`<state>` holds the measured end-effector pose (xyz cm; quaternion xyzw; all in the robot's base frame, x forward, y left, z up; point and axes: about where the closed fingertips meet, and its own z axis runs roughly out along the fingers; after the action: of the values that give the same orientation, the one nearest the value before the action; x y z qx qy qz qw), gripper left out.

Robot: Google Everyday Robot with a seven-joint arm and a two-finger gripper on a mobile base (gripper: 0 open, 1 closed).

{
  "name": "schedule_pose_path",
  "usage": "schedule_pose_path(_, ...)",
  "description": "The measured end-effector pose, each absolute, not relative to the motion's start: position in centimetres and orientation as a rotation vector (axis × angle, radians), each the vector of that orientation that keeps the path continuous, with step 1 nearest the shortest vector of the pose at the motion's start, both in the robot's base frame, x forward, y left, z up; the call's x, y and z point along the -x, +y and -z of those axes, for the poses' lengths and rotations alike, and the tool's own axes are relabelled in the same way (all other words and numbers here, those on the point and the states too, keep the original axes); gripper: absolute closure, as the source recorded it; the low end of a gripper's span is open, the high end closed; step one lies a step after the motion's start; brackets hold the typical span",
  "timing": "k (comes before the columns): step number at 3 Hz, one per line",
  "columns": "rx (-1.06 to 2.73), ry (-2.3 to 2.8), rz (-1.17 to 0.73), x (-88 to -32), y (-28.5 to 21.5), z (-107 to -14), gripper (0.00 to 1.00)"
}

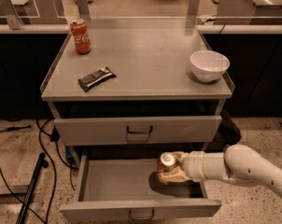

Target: Place orange can into middle drawer

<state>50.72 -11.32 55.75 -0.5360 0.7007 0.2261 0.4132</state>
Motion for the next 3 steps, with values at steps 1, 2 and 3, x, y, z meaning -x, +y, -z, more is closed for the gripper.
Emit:
schedule_pose_path(1,1.368,1.733,-0.547,-51.4,-11.3,-52.6,1.00)
schedule_pose_path(2,1.379,1.697,-0.553,-52.4,-10.6,-49.3,1.00)
schedule_pose_path(3,1.391,1.674,-0.581,-53.5,-9.6,-46.4,1.00)
